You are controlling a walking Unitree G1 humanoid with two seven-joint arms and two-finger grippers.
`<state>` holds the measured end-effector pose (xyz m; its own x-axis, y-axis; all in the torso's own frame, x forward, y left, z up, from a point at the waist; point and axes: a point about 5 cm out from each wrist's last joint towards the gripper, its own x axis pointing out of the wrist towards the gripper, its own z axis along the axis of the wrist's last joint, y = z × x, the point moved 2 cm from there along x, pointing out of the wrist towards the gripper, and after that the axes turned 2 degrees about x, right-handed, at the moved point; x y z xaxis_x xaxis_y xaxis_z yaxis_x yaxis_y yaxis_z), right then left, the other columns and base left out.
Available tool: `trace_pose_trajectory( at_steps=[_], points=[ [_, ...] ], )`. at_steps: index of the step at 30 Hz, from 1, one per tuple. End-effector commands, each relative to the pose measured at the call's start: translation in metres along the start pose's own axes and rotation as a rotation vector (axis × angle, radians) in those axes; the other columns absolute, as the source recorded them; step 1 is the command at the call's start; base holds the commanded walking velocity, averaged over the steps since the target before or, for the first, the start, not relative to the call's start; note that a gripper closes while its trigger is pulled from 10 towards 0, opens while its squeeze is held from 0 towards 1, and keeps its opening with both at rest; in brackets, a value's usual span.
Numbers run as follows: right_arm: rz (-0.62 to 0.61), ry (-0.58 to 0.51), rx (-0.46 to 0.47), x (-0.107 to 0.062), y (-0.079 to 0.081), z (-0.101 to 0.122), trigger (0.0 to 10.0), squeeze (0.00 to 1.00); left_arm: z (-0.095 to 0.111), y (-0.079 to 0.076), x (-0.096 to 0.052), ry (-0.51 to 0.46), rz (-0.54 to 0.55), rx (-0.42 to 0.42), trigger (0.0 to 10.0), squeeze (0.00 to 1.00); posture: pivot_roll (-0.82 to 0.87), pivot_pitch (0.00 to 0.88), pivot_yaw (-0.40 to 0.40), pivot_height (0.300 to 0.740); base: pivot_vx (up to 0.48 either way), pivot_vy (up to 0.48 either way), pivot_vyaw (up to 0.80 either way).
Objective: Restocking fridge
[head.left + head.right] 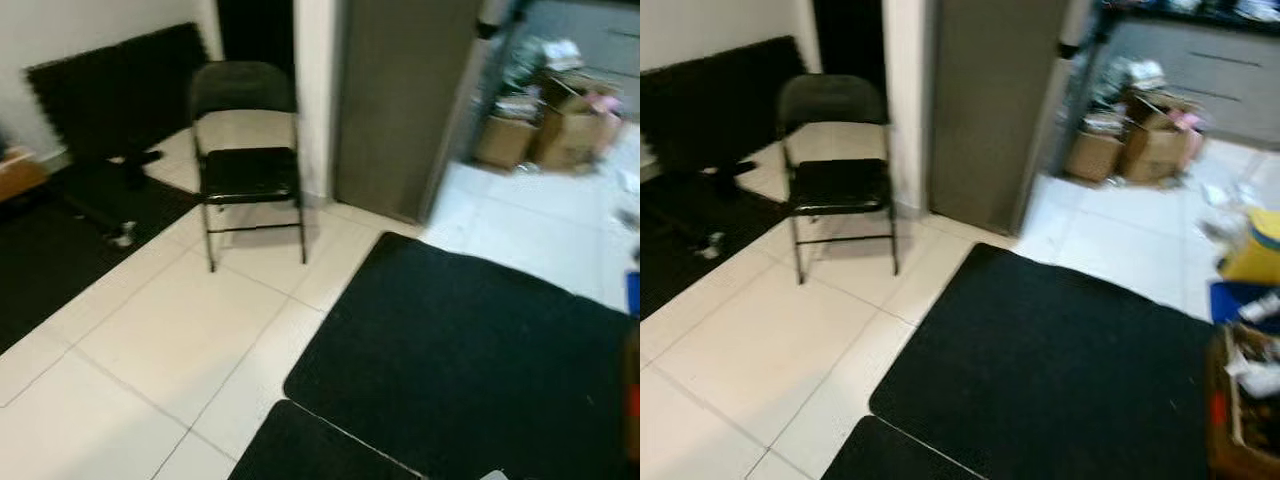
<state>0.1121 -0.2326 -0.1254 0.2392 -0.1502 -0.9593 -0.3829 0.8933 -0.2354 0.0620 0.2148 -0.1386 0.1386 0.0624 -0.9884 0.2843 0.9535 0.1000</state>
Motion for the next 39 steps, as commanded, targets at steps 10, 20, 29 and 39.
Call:
trace_pose_trajectory(
  at_steps=[10, 20, 29, 39],
  points=[
    [-0.009, 0.004, 0.008, 0.000, -0.004, -0.002, 10.0, 0.00, 0.011, -0.002, 0.000, -0.034, -0.006, -0.001, 10.0, 0.00, -0.02, 0.000, -0.001, 0.740, 0.000, 0.000, -0.80],
    [-0.018, 0.001, 0.004, 0.000, -0.007, -0.002, 10.0, 0.00, 0.014, -0.003, 0.000, -0.047, -0.010, -0.021, 10.0, 0.00, -0.02, 0.000, -0.006, 0.740, 0.000, 0.000, -0.72],
    [-0.029, -0.019, 0.008, -0.001, -0.008, 0.001, 10.0, 0.00, 0.022, -0.003, 0.000, -0.083, 0.000, -0.078, 10.0, 0.00, -0.02, 0.000, -0.012, 0.740, 0.000, 0.000, 0.00],
    [-0.030, -0.021, 0.000, 0.000, -0.007, 0.002, 10.0, 0.00, 0.024, -0.002, 0.000, -0.100, -0.012, -0.106, 10.0, 0.00, -0.03, 0.000, -0.015, 0.740, 0.000, 0.000, 0.00]
  ],
)
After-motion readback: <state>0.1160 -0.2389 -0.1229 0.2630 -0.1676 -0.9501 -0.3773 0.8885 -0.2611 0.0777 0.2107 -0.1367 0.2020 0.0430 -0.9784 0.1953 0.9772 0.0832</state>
